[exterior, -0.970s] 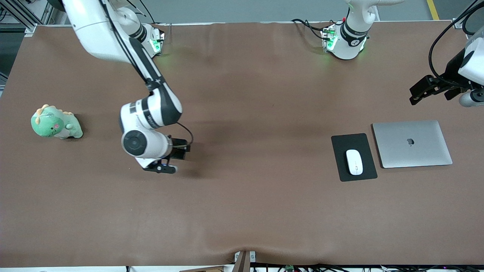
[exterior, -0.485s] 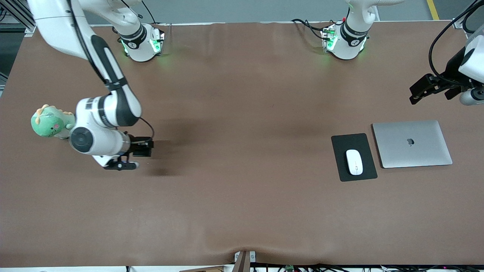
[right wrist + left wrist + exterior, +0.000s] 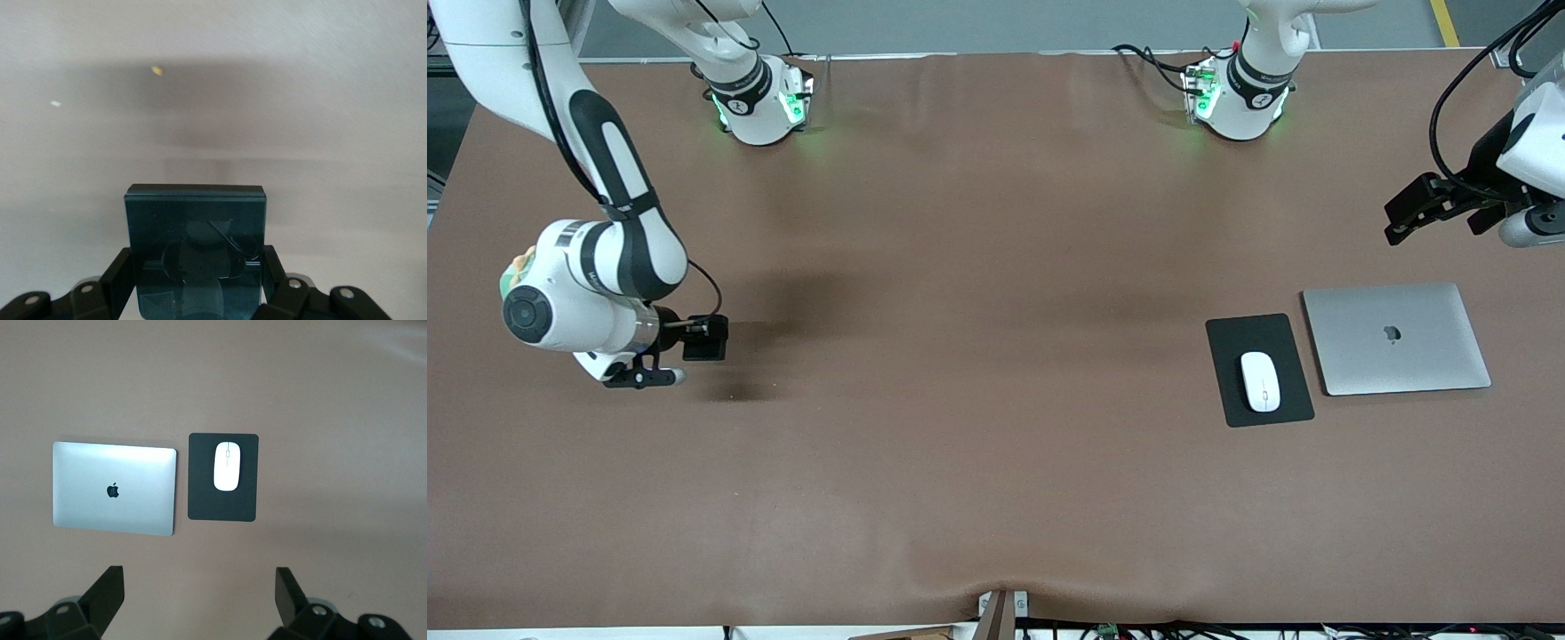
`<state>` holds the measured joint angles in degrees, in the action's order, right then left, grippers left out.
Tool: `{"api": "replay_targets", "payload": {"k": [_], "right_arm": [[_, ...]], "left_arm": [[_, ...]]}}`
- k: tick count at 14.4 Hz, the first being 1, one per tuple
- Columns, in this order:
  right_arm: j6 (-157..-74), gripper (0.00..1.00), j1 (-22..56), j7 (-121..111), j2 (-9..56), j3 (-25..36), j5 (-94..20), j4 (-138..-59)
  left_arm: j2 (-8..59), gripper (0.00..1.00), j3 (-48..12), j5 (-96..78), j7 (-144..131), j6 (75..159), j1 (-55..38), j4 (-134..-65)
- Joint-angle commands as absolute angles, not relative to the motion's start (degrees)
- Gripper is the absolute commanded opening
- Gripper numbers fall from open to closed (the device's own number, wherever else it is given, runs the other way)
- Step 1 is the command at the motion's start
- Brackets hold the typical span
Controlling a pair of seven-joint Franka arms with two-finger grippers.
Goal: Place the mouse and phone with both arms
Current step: 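Lower the phone beside the plush toy and open the right gripper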
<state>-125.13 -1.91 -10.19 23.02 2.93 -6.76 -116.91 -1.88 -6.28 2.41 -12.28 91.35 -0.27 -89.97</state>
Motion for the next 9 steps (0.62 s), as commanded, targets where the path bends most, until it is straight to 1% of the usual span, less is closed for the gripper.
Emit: {"api": "replay_targets", "payload": {"k": [1,3,6,7,8,9], "right_arm": [[-129.61,0.00,-4.83,-12.47,19.34,2.02,-4.50,-123.12],[-133.58,0.00,-8.16,-15.10,19.68,1.93,-3.43,-125.85],[-137.28,0.00,-9.23,-16.52,20.13,1.93,-3.43,-129.02],[-137.46,0.02,-9.23,-16.52,20.47,1.93,-3.43,-129.11],[-137.46,0.10,-9.23,-16.52,21.09,1.93,-3.43,-129.11],[-137.72,0.25,-9.32,-16.52,21.35,1.93,-3.43,-129.02]], "left_arm": [[-2.28,1.00,-6.50,1.14,-11.34,89.66,0.18,-89.65],[-2.29,1.00,-6.50,1.32,-11.16,89.30,0.17,-89.56],[-2.46,1.00,-6.50,1.41,-11.07,88.86,0.18,-89.65],[-2.55,1.00,-6.50,1.32,-11.07,88.77,0.18,-89.65],[-2.55,1.00,-6.50,1.41,-11.16,88.51,0.18,-89.56],[-2.55,1.00,-6.50,1.41,-11.08,88.51,0.18,-89.65]]}}
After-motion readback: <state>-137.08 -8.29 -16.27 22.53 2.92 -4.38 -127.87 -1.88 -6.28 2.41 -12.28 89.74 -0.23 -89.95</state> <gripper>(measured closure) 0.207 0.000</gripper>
